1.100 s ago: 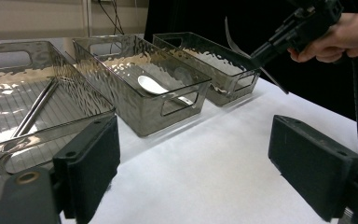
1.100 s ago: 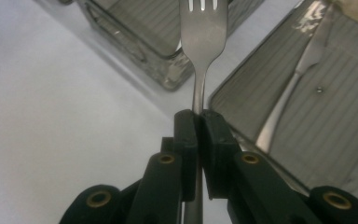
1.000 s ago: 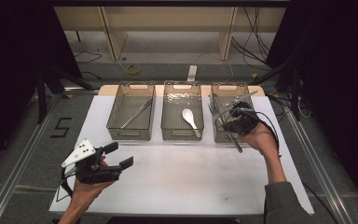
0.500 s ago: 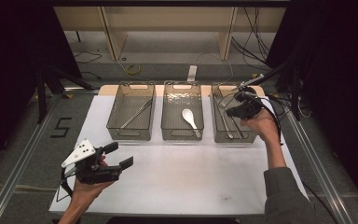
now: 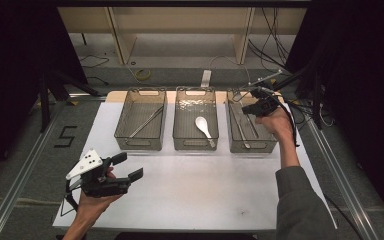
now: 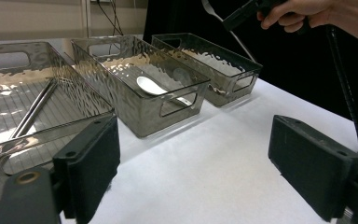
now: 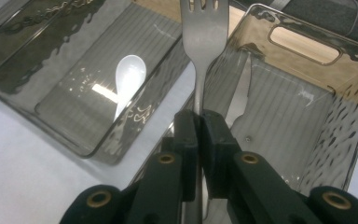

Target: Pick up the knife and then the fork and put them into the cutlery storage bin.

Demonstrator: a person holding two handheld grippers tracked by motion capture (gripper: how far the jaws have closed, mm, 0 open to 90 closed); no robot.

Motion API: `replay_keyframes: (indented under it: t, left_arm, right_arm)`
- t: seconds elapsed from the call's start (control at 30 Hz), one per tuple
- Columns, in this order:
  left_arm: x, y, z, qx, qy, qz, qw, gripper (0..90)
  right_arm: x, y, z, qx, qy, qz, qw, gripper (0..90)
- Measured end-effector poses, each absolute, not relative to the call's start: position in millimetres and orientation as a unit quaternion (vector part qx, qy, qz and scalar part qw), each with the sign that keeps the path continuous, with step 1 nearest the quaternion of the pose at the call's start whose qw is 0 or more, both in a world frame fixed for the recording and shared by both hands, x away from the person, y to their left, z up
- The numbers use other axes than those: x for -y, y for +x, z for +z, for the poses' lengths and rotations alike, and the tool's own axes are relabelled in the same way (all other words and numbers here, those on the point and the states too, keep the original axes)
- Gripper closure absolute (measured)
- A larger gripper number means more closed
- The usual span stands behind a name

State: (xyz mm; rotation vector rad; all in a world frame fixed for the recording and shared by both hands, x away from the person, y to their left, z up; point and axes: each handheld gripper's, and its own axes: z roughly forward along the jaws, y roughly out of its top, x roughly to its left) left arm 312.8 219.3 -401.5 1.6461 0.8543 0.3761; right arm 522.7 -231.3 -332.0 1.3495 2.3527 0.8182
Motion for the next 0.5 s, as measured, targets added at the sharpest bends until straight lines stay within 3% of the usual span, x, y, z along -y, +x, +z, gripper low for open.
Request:
replay_keyframes:
  t: [0.5]
  left_arm:
    - [-220.4,312.2,-401.2,-0.369,0.701,0.16,0.589,16.2]
  right_arm:
    - [231.8,541.7,-346.2,-0.801,0.5,0.285,0.165,86.1]
